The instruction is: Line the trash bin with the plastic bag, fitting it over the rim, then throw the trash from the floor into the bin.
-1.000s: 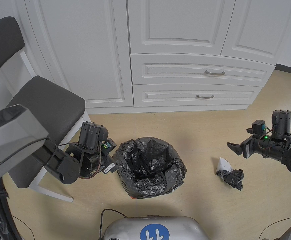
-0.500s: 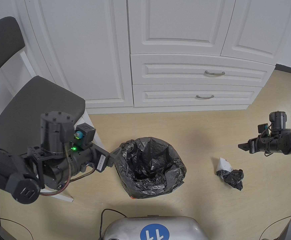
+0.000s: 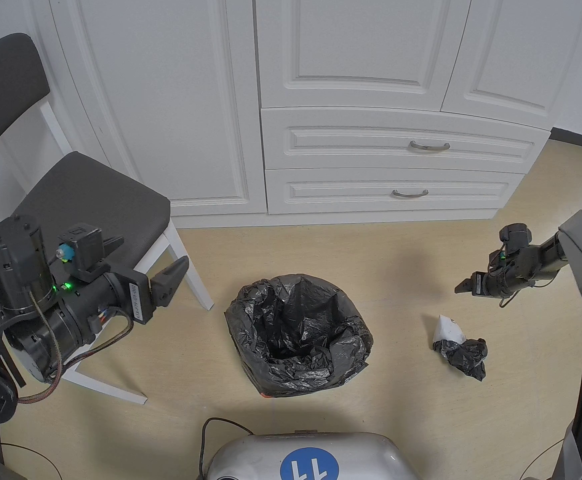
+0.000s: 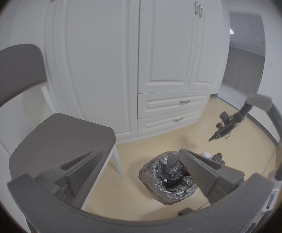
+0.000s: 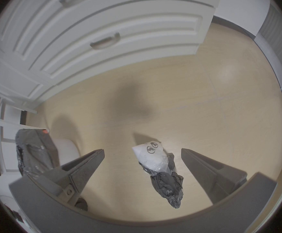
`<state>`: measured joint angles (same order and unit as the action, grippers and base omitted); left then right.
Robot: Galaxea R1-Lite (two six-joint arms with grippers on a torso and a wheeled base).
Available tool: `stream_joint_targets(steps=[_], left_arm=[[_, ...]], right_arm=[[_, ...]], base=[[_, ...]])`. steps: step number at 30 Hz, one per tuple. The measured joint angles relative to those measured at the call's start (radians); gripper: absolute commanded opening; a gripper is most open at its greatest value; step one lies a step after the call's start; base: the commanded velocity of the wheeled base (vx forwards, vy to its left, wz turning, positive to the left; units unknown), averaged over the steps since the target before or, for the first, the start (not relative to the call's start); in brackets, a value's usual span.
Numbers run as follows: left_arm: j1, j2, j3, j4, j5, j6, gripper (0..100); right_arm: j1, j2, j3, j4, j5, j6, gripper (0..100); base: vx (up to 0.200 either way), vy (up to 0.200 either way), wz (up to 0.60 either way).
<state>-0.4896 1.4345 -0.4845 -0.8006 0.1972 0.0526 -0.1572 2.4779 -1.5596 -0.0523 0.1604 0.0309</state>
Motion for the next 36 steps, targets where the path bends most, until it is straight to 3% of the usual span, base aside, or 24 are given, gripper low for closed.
stream_joint_targets(steps=[10,17,27,36], left_arm=[[0.061,-0.124,0.097,-0.059,0.005,-0.066,100],[0.046,-0.163,0.129,-0.117,0.023,-0.025,100],[0.031,-0.162,0.184,-0.183,0.025,-0.074,100],[0.029,-0.12,0.206,-0.242,0.026,-0.072,100]], right_arm=[[0.014,0.324,-0.396,0.286,-0.087,-0.132,100],[0.018,0.399,-0.436,0.353,-0.094,-0.167,100],[0.027,0.427,-0.44,0.347,-0.091,-0.163,100],[0.033,0.45,-0.441,0.236,-0.094,-0.162,100]], base=[[0.0,0.0,0.0],[0.0,0.0,0.0],[0.0,0.0,0.0],[0.0,0.0,0.0]])
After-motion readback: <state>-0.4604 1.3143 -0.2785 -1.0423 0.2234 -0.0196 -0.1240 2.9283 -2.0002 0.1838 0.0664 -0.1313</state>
